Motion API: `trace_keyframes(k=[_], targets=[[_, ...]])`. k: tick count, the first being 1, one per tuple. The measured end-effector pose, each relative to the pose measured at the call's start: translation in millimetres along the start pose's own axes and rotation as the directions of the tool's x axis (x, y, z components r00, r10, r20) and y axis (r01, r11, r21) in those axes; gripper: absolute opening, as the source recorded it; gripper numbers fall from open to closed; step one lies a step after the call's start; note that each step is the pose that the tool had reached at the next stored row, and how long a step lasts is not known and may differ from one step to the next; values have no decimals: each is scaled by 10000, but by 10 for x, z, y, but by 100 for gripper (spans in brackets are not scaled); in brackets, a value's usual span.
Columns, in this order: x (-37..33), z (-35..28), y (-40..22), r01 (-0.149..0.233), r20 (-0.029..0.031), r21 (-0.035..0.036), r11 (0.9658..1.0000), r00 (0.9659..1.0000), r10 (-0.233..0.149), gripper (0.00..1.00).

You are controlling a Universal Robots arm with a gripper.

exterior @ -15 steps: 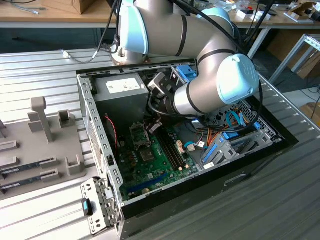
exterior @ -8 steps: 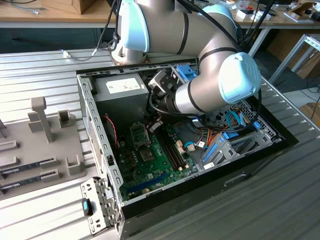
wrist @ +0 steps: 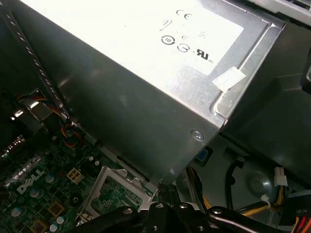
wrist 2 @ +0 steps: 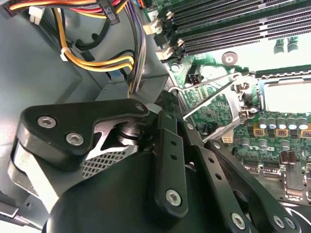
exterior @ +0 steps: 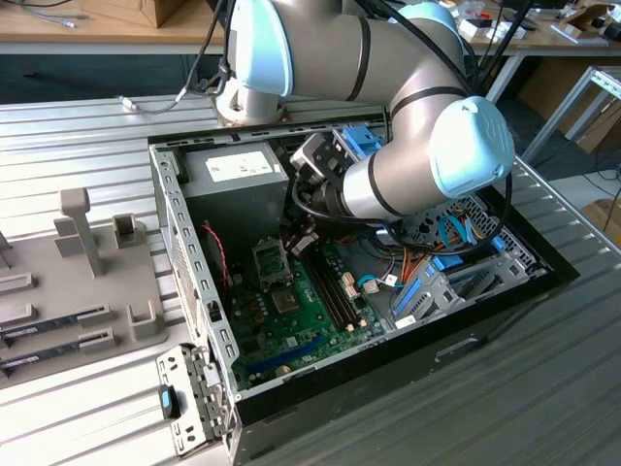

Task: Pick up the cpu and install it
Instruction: 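Close the cpu cover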

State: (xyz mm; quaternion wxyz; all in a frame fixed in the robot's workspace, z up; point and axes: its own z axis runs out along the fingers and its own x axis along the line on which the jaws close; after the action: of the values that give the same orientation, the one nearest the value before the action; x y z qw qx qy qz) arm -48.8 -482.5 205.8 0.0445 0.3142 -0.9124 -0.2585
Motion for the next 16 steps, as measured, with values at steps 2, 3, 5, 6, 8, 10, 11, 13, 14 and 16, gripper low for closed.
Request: trace_keyframes(k=[2, 3, 5, 6, 8, 10, 11, 13, 14, 16], targets=[[8, -6, -7, 11, -5, -2, 10000, 10000, -11, 11], [12, -10, -11, 30, -14, -5, 10000, 10000, -30, 11], [24, -26, -19, 97, -48, -14, 10000, 9999, -97, 11], [26, -33, -19, 108, -52, -18, 9999, 9999, -108, 11], [28, -49, -14, 116, -46, -30, 9999, 9999, -117, 11], [28, -64, -9, 119, -42, -36, 9999, 9999, -119, 11], [28, -76, -3, 120, -40, -39, 9999, 9999, -120, 11], [27, -97, 7, 122, -35, -47, 9999, 9999, -122, 11], [27, -104, 10, 124, -32, -51, 9999, 9999, -124, 11], [27, -117, 16, 126, -26, -58, 9999, 9999, -126, 11]])
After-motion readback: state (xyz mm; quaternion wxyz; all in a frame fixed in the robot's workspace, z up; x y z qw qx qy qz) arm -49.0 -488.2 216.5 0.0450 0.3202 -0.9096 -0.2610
